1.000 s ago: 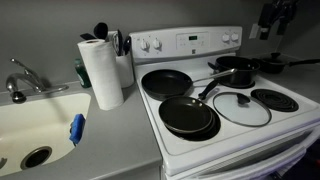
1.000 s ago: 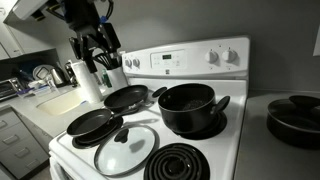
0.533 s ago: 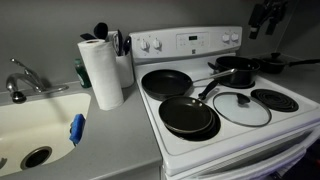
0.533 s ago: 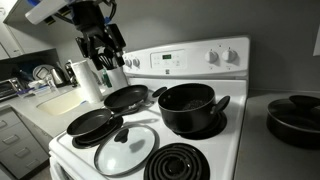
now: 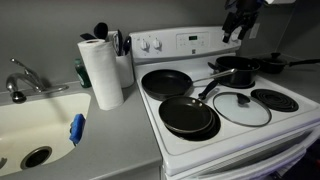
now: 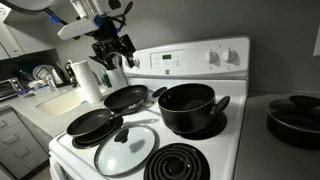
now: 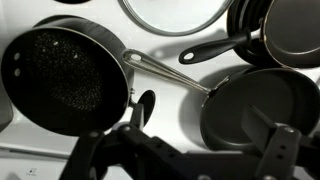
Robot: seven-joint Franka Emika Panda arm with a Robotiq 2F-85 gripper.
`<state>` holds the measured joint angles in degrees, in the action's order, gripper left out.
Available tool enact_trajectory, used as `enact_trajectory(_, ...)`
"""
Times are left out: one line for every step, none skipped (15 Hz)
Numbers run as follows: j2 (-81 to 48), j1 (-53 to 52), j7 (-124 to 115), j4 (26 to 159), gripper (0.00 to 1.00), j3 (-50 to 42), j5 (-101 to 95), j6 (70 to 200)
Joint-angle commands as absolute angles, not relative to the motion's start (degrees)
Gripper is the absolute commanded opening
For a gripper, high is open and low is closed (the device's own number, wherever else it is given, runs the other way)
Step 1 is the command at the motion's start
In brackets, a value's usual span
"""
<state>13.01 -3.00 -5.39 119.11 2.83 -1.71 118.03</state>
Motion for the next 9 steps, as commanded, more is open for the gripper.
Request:
enact_trajectory(7.46,-3.68,-3.64,114.65,1.0,3.33,-0.4,121.56)
enact_trajectory(6.2,-4.1,-3.61,113.44,1.0,3.57,-0.37,122.07)
enact_trajectory(4.92,-4.46,-3.36,112.27,1.0,3.71,-0.36,122.57)
enact_trajectory(3.61,-4.86,-2.93,110.94,1.0,3.93,-0.31,122.66)
enact_trajectory(2.44,-5.17,-2.62,109.69,1.0,4.16,-0.27,122.75)
enact_trajectory(1.09,-5.48,-2.2,108.26,1.0,4.47,-0.28,122.76)
enact_trajectory(-0.15,-5.73,-1.85,107.03,1.0,4.71,-0.2,122.99)
enact_trajectory(-1.46,-5.96,-1.51,105.66,1.0,4.95,0.14,123.64)
enact_trajectory(-2.29,-6.09,-1.32,104.21,1.0,5.08,0.45,121.77)
